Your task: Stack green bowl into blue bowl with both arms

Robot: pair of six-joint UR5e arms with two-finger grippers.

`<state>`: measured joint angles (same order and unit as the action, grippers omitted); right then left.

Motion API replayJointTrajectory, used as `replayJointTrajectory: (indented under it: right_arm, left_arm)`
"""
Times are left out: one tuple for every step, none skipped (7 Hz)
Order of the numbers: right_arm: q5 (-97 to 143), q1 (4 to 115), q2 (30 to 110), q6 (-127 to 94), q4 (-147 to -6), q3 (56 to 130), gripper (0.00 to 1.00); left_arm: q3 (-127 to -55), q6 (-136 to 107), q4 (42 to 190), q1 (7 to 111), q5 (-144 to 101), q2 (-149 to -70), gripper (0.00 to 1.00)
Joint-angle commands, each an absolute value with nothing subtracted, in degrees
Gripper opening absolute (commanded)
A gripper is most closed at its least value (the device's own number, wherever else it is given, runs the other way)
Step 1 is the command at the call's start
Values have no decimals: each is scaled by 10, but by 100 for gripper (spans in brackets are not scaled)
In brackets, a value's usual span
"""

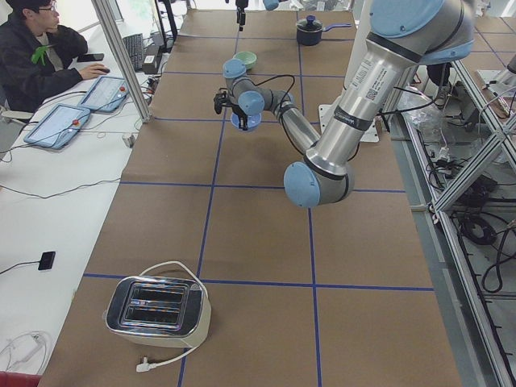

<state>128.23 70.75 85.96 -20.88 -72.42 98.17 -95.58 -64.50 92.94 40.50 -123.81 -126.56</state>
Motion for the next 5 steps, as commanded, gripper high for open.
replayJointTrajectory:
  right_arm:
    - [1282, 707, 860, -208, -724, 981, 100]
    - [1282, 707, 860, -208, -724, 981, 100]
    - [1282, 707, 860, -209, -724, 981, 100]
    - [1283, 707, 860, -209, -724, 981, 100]
    - [1282, 707, 860, -209, -724, 980, 100]
  left_arm:
    - [-876, -688, 926, 352, -1178, -1347, 0]
    - [-854, -689, 927, 344, -1166, -1365, 0]
    - [-852, -688, 927, 335, -1165, -1365, 0]
    - [-851, -689, 928, 324, -1151, -1364, 0]
    - [-850, -689, 935, 319, -1146, -1364, 0]
